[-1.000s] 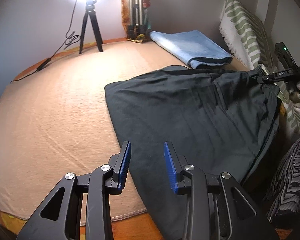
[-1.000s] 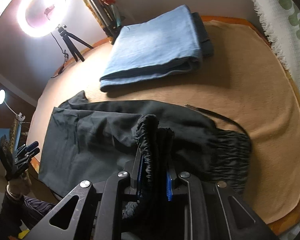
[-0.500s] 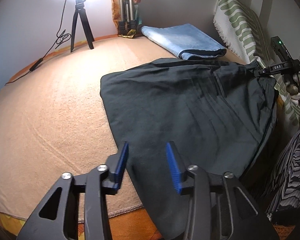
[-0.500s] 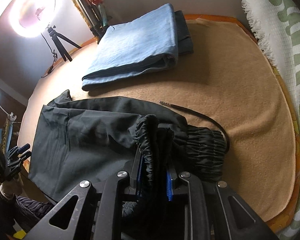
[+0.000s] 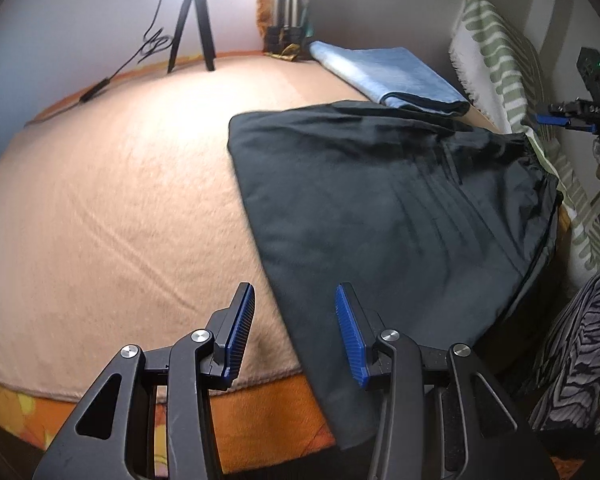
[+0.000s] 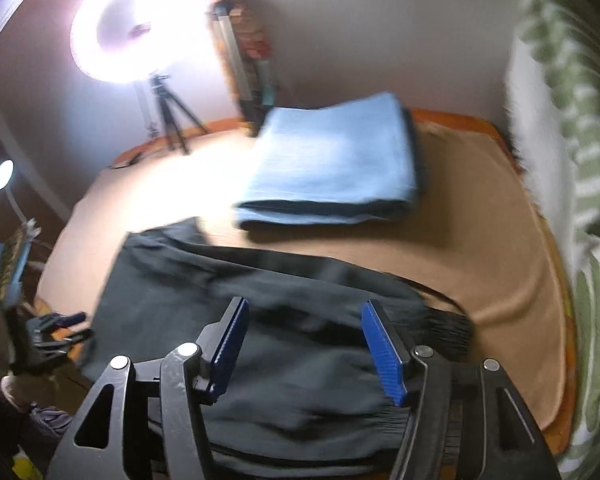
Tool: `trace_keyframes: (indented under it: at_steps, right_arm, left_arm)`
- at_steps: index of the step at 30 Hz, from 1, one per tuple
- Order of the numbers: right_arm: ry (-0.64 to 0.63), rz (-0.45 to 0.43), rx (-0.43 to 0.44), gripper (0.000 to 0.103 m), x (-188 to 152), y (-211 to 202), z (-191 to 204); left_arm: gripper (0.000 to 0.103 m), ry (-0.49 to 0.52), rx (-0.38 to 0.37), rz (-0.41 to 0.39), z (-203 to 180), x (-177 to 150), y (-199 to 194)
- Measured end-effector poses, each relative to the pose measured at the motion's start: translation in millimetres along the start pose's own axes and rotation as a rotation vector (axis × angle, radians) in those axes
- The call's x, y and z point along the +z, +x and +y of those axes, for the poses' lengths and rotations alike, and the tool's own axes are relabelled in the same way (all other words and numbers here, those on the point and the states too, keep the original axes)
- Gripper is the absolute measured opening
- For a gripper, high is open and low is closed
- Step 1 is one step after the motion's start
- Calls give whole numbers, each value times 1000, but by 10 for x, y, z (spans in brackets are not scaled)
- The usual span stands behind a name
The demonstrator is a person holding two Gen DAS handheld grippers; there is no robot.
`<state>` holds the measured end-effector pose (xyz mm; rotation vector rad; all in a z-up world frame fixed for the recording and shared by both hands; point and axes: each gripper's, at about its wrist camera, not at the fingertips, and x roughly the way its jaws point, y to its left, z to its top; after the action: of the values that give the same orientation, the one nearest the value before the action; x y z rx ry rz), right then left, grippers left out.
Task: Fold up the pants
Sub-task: 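Open the right tool and release the waistband onto the trousers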
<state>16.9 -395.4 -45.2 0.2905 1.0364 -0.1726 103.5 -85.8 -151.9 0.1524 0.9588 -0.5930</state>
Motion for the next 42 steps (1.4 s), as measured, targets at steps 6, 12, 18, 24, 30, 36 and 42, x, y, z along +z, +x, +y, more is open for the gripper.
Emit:
trace_keyframes:
  at_steps: [6,12,18,24,30,36,42]
  right_arm:
    - [-81,34,120,62,98,266,737]
    - [-183,66,160,63,118,649,1425]
    - [-262,89,196,71,114,992,2024]
    - [-299,171,248,74,136,1320,2414]
    - [-235,262,292,73,217,1665,2618]
    - [-173,349,299,59,255,1964,2747]
    - [-176,391,272,50,202,2119,2855]
  left_arm:
    - [41,-71,-40,13,101,-82,33]
    - [41,-88,-19,10,130,-85,13]
    - [56,-74,8,15,80,-105,25]
    - [62,-80,9,17,66,-99,39]
    - [63,-85,11,14,67,-98,39]
    - [63,-92,2,6,91,-105,29]
    - [62,-97,-10,-1,114,-127,9]
